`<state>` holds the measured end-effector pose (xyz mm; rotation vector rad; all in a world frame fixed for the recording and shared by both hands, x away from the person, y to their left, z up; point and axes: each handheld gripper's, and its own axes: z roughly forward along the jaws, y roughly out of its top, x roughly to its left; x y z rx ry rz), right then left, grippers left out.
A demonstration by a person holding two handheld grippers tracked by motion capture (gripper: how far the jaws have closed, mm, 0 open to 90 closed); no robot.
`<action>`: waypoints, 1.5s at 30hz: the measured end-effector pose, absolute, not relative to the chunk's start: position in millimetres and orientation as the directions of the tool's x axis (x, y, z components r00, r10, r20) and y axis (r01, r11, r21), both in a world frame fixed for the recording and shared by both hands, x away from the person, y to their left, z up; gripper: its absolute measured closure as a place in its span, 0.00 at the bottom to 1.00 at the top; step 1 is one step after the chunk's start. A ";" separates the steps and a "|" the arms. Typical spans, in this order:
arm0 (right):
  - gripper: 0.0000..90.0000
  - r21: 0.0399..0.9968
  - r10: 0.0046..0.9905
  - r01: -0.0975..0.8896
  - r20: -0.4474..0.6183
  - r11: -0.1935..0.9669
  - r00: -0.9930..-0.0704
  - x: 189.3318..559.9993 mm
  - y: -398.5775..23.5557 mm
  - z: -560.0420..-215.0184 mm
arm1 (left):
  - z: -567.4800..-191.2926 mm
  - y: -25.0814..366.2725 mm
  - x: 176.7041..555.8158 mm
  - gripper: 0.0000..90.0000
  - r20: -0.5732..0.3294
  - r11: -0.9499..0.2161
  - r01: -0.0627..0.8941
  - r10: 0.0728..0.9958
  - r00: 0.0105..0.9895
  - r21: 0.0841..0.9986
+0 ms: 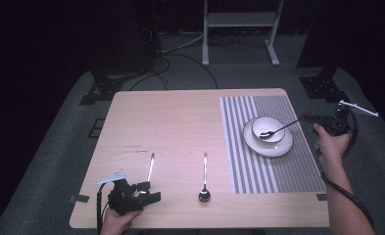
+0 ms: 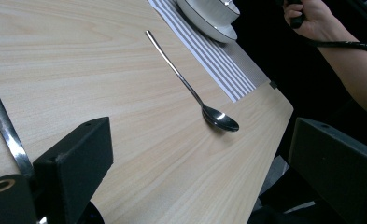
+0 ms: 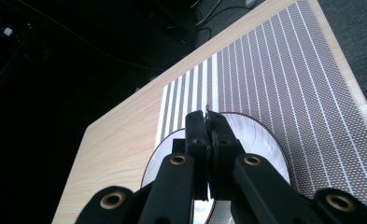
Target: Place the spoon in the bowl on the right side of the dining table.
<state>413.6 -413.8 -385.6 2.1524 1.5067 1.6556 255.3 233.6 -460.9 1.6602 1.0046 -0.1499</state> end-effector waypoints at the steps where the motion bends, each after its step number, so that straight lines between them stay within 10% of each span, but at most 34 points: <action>1: 0.98 0.544 0.694 0.654 0.719 -0.527 -0.039 413.9 -413.5 -386.0 | -460.9 233.5 255.3 0.06 -0.570 -0.002 0.673 0.530 0.627 0.739; 45: 0.84 0.534 0.695 0.673 0.718 -0.511 -0.042 415.9 -409.8 -407.0 | -461.2 232.9 255.8 0.06 -0.573 0.004 0.675 0.532 0.623 0.738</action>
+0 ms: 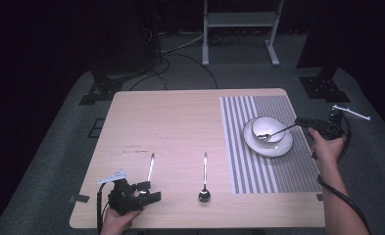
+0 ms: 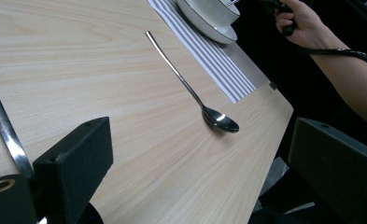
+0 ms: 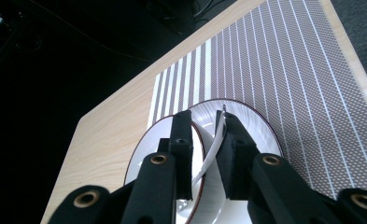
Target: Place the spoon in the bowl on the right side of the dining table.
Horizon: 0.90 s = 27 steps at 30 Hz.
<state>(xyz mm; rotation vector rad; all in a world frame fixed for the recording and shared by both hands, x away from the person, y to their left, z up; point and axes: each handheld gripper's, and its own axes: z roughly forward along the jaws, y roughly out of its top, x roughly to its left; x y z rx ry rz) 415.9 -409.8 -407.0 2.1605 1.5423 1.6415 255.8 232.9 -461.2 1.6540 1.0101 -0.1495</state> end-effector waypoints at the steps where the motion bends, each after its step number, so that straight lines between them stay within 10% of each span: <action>1: 0.83 0.534 0.692 0.672 0.721 -0.513 -0.044 414.5 -410.6 -408.4 | -461.2 232.8 255.8 0.06 -0.572 0.003 0.674 0.532 0.624 0.738; 27: 0.79 0.540 0.666 0.685 0.739 -0.489 -0.107 387.3 -405.5 -417.8 | -460.9 231.9 256.4 0.06 -0.565 -0.006 0.671 0.534 0.629 0.741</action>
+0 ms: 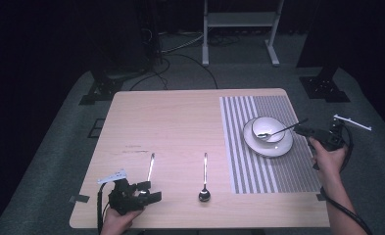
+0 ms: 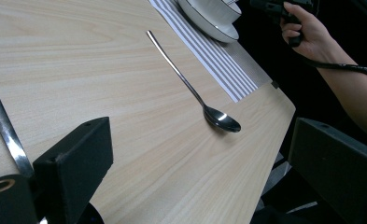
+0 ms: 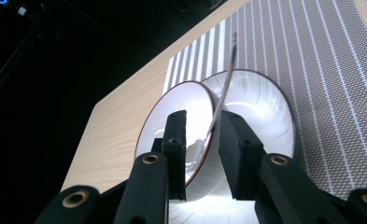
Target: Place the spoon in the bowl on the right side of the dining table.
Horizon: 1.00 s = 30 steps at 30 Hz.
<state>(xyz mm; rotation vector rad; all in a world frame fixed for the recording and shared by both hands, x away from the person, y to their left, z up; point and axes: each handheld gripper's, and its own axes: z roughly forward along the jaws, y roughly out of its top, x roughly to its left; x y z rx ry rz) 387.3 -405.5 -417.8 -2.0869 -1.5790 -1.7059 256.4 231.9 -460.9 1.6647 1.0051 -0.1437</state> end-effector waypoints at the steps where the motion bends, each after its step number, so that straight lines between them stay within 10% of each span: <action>1: 0.79 0.541 0.664 0.686 0.739 -0.487 -0.111 386.1 -404.8 -417.7 | -460.8 231.8 256.5 0.06 -0.565 -0.008 0.672 0.534 0.629 0.741; 30: 0.67 0.578 0.658 0.706 0.723 -0.410 -0.211 361.9 -373.9 -412.4 | -461.6 225.7 260.2 0.06 -0.567 -0.016 0.676 0.530 0.631 0.737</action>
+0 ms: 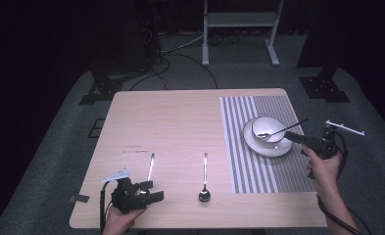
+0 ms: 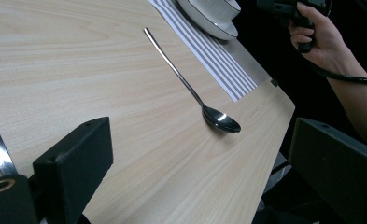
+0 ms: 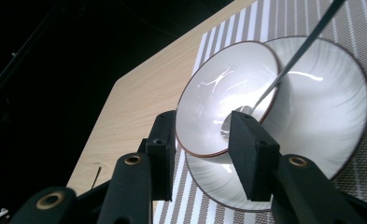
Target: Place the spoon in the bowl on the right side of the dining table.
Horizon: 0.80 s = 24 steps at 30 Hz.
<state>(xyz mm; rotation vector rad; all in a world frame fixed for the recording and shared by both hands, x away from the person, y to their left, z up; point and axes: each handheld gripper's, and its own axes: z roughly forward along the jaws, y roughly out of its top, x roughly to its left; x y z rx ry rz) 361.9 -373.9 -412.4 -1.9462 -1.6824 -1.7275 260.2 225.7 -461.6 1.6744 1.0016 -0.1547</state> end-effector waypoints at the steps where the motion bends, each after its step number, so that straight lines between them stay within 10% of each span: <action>1: 0.67 0.581 0.659 0.706 0.721 -0.404 -0.216 361.5 -371.6 -412.9 | -461.6 225.6 260.3 0.06 -0.565 -0.017 0.675 0.530 0.632 0.738; 24: 0.61 0.604 0.654 0.726 0.700 -0.328 -0.287 344.4 -342.5 -420.6 | -460.5 228.4 256.2 0.06 -0.557 -0.013 0.666 0.535 0.635 0.746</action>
